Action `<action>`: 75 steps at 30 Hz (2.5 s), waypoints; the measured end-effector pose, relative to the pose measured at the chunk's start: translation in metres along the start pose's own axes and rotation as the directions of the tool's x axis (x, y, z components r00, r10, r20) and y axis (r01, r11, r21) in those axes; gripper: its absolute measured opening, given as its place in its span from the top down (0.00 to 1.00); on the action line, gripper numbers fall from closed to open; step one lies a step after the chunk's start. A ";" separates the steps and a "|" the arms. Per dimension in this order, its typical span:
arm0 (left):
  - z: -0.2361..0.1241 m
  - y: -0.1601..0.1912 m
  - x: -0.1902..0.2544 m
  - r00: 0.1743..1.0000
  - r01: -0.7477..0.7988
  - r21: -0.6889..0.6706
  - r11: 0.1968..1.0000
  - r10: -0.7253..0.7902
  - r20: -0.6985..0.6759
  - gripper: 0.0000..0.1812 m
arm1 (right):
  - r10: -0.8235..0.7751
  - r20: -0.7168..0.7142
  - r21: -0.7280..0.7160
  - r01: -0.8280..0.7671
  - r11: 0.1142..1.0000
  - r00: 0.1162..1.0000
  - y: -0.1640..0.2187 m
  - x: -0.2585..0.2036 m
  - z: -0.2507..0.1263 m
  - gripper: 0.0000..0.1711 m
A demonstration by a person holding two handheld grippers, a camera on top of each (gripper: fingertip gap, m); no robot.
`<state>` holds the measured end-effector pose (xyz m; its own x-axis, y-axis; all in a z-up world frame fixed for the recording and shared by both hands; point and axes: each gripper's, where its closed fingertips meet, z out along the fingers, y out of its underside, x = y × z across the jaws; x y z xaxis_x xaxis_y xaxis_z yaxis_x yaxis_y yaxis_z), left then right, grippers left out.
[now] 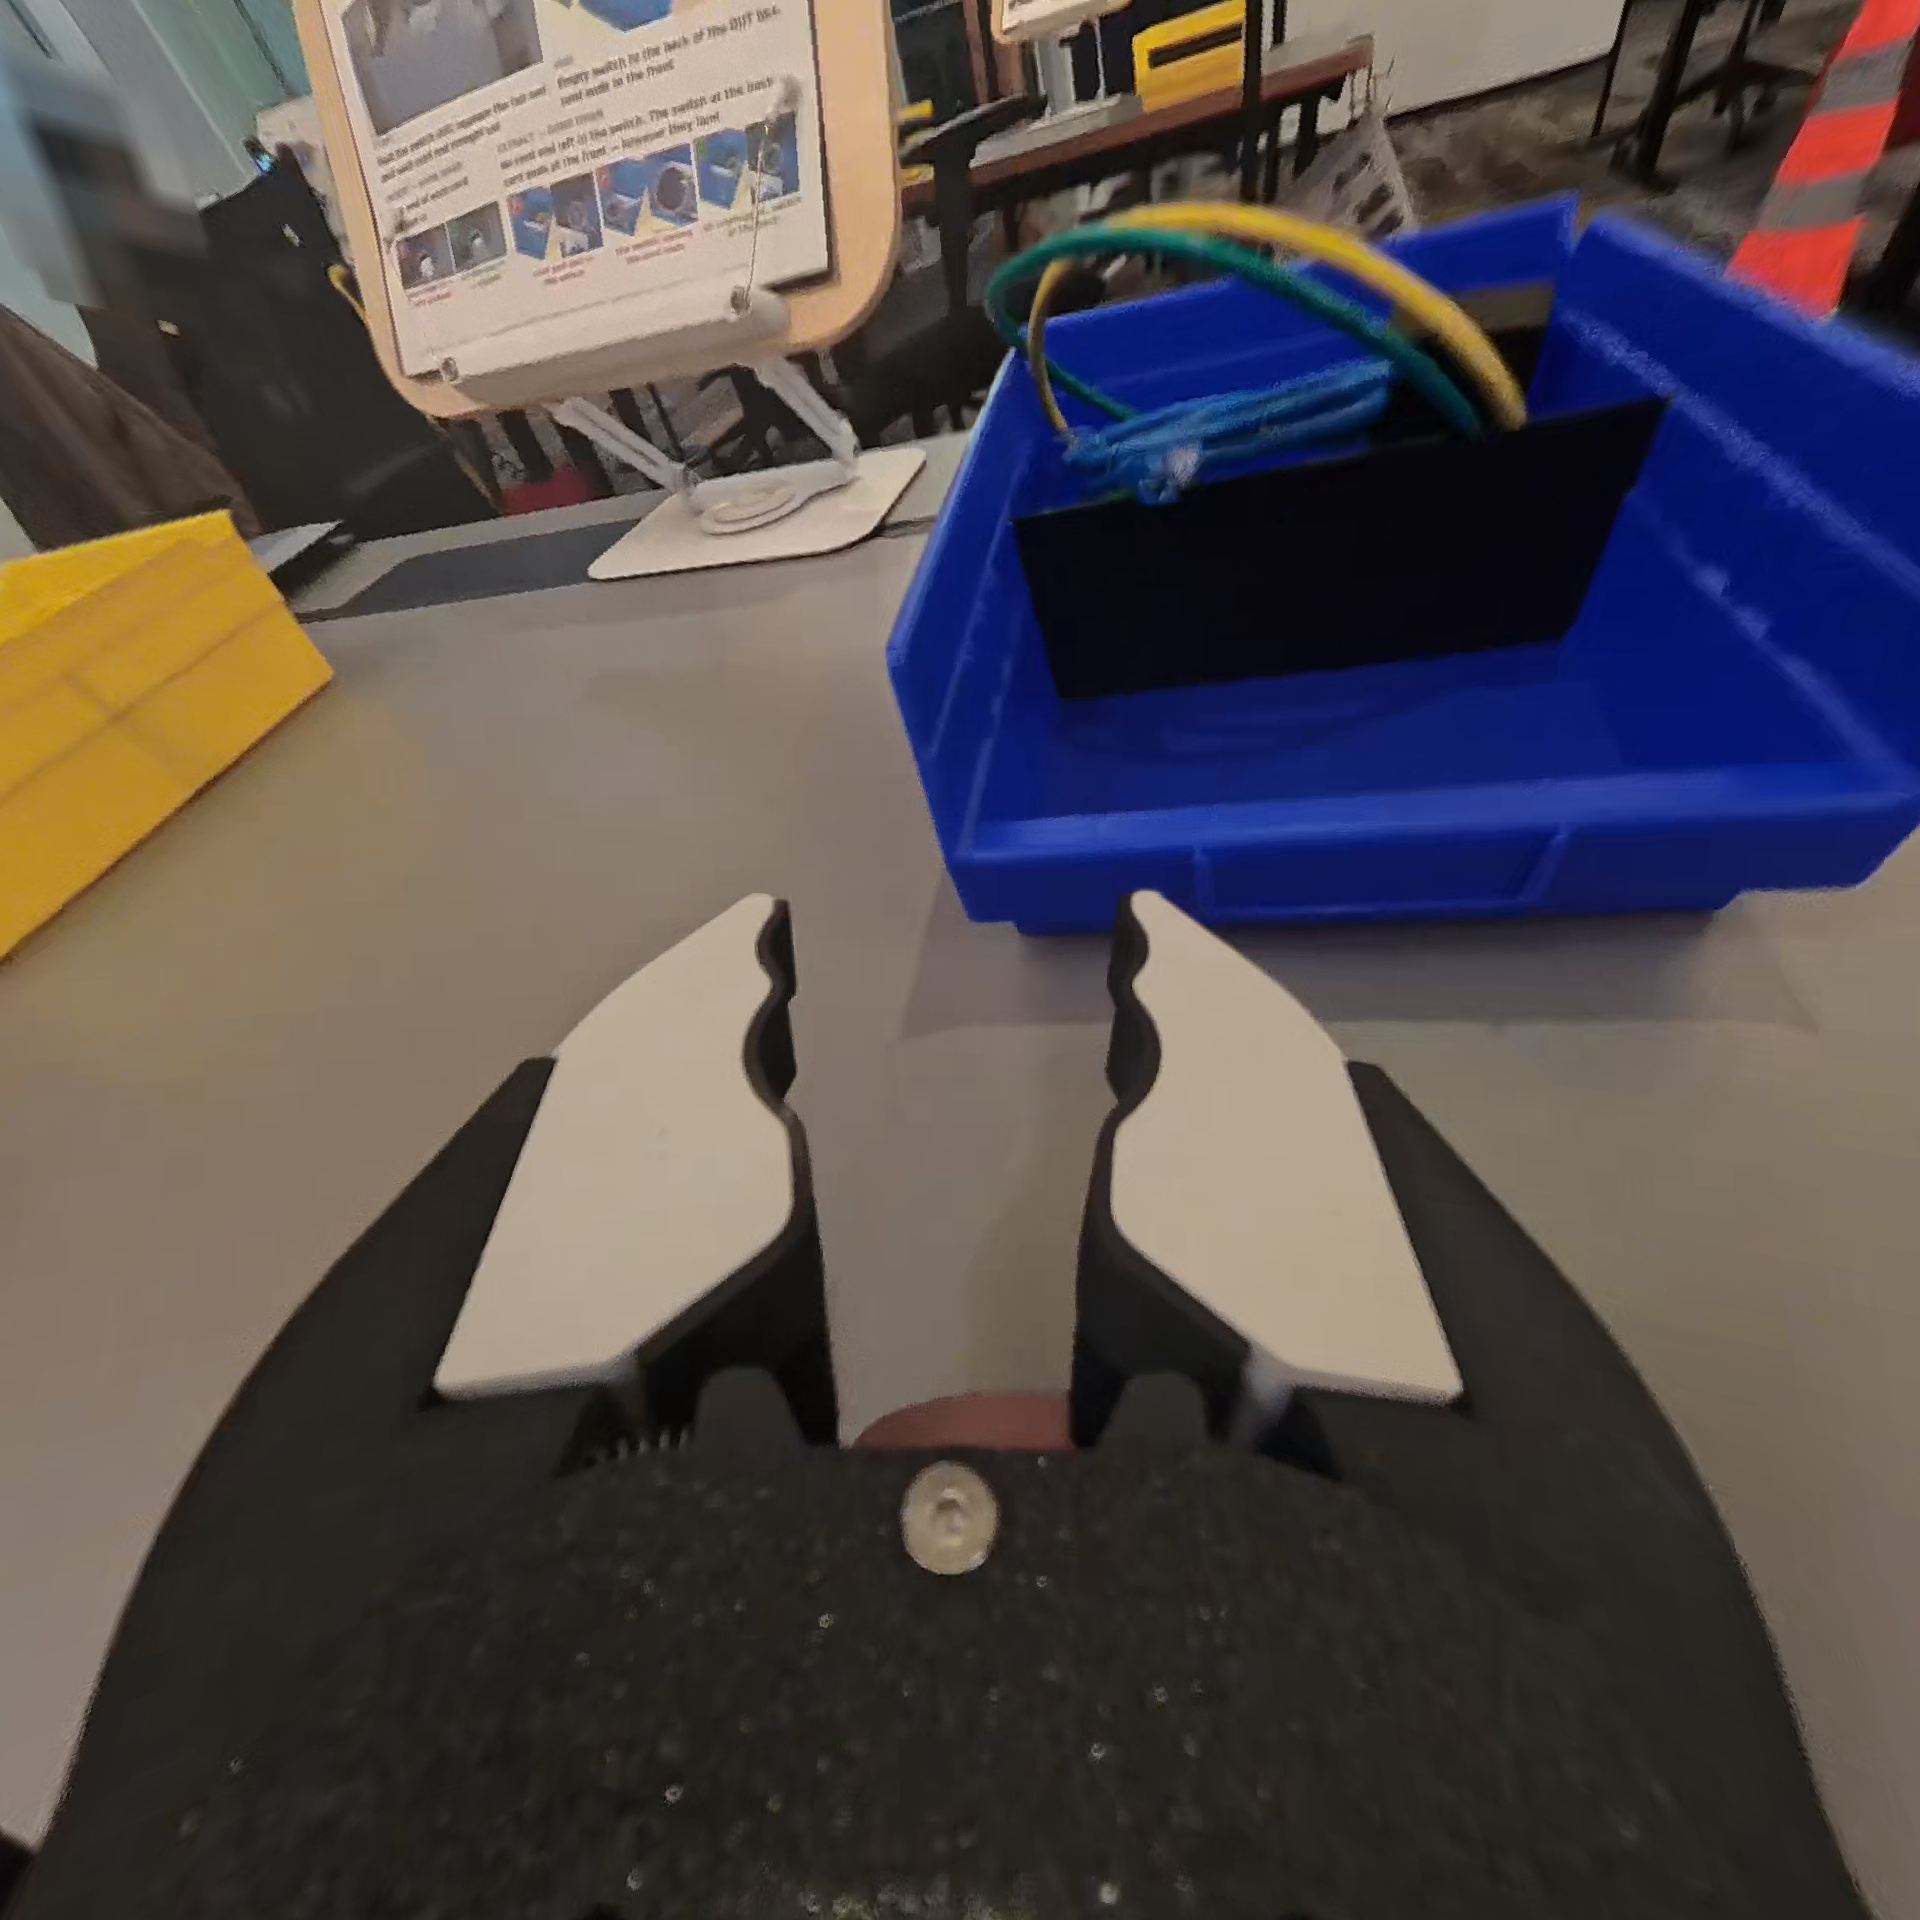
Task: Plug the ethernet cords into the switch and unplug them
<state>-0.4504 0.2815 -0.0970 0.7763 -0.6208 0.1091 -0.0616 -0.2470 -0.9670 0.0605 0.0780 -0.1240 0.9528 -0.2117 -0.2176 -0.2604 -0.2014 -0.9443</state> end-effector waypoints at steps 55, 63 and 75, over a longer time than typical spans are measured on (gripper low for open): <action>0.030 0.029 0.107 0.930 -0.181 -0.091 0.979 0.140 -0.339 0.76 | -0.199 0.553 -0.038 0.263 0.964 0.809 0.025 -0.226 -0.004 0.68; 0.093 0.037 0.251 0.768 -0.203 -0.153 0.967 0.060 -0.637 0.69 | -0.260 -0.058 0.243 0.266 0.933 0.964 -0.023 -0.148 -0.038 0.76; 0.165 0.043 0.293 0.848 -0.276 -0.196 0.941 0.142 -0.511 0.94 | -0.020 -0.239 -0.156 -0.018 0.988 0.971 0.065 -0.082 -0.015 0.72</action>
<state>-0.1221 0.2121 -0.1443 0.3288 -0.9416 0.0725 -0.3951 -0.2069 -0.8950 -0.0367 0.0677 -0.1642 0.8927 -0.4305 -0.1333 -0.2988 -0.3440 -0.8901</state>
